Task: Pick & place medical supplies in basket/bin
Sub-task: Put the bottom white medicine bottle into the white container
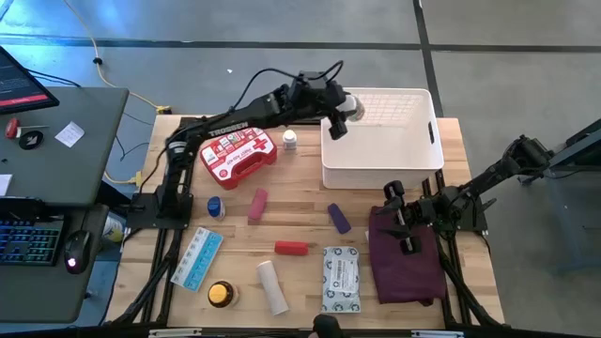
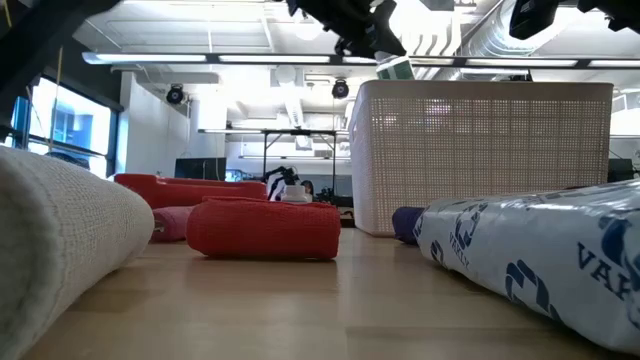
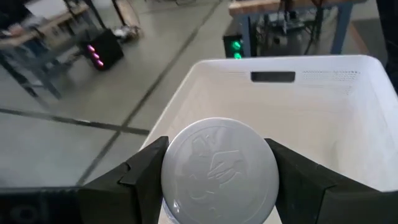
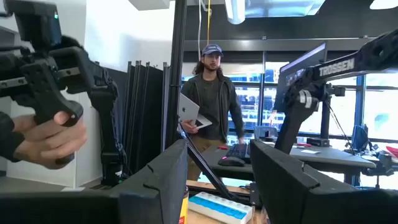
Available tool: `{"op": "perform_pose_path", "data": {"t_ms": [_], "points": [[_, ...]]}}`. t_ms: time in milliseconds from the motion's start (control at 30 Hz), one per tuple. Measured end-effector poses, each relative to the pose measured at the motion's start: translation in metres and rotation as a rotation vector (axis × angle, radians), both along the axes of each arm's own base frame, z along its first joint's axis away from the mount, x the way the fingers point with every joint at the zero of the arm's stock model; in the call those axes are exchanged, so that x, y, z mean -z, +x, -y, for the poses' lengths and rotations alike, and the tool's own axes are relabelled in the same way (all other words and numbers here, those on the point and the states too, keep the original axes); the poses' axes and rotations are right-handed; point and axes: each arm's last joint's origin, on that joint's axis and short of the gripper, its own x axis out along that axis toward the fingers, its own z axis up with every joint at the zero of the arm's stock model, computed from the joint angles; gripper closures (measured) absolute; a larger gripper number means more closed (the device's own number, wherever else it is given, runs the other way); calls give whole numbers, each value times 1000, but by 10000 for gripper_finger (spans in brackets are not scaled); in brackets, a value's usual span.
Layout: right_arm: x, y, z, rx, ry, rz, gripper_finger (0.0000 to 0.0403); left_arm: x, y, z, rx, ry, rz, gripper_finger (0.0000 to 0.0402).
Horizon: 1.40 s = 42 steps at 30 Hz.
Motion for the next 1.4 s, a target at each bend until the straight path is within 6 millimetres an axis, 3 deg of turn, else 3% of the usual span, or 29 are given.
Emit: {"op": "perform_pose_path", "data": {"t_ms": [133,300,467,633,800,900,1033,1167,1400], "points": [[0,0,0,2,-5,-3,235,-2,3,-10,-8,-42,-100,138],[2,1,0,41,-42,-10,235,18,7,-22,-16,-57,-194,138],[2,2,6,254,-45,-32,235,43,14,-33,-21,-68,-262,138],[-12,5,10,502,-106,-41,235,45,15,-34,-12,-45,-281,138],[-52,17,15,816,-257,-124,235,39,11,-35,0,-30,-276,138],[-83,30,22,905,-373,-253,235,47,12,-41,6,-48,-290,138],[-124,39,39,902,-396,-447,235,66,17,-49,13,-89,-328,135],[-160,34,57,873,-313,-533,235,76,19,-55,6,-109,-342,127],[-187,25,76,840,-264,-510,236,87,23,-57,10,-123,-368,133]]}}
